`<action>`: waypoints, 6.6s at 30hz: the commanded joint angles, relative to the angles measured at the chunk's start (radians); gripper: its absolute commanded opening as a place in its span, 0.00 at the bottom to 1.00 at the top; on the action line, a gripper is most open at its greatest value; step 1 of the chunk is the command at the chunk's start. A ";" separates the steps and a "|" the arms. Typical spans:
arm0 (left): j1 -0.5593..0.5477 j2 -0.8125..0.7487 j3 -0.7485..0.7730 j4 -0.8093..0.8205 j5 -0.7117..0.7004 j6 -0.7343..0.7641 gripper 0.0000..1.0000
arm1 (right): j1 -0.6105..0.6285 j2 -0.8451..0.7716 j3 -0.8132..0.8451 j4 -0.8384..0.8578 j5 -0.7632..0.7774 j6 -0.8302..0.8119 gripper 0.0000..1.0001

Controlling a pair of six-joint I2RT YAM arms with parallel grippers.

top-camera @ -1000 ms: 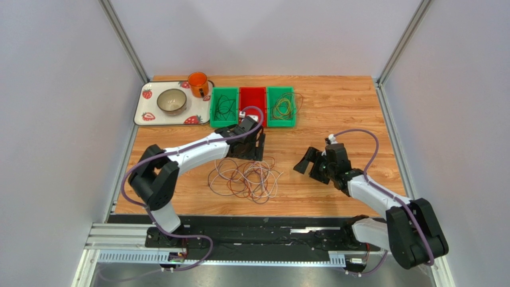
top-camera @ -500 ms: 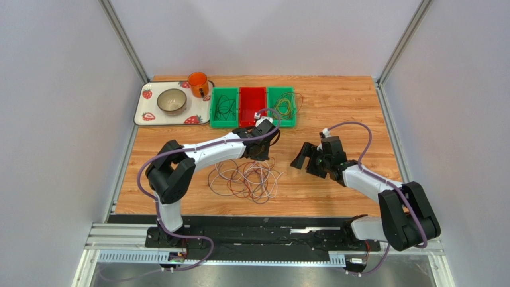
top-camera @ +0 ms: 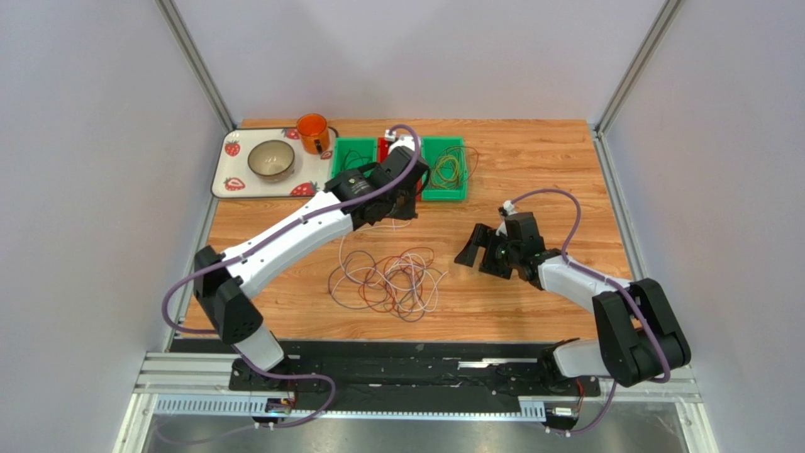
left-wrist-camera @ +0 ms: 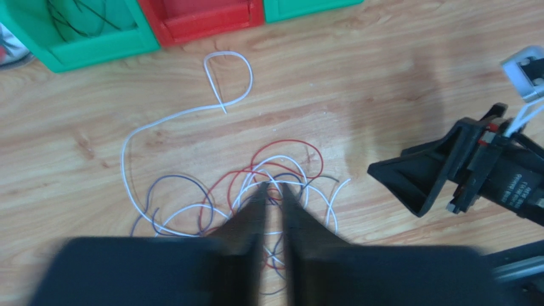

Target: Untangle the cables

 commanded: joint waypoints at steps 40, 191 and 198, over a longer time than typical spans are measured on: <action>-0.060 0.075 0.293 -0.324 -0.202 -0.012 0.00 | 0.003 0.063 0.041 -0.015 -0.048 -0.050 0.84; -0.039 -1.257 -0.634 -0.395 -0.001 -0.148 0.85 | 0.291 0.851 1.971 0.189 0.609 -0.843 0.00; -0.039 -1.266 -0.637 -0.395 -0.007 -0.156 0.85 | 0.277 0.845 1.946 0.234 0.572 -0.796 0.00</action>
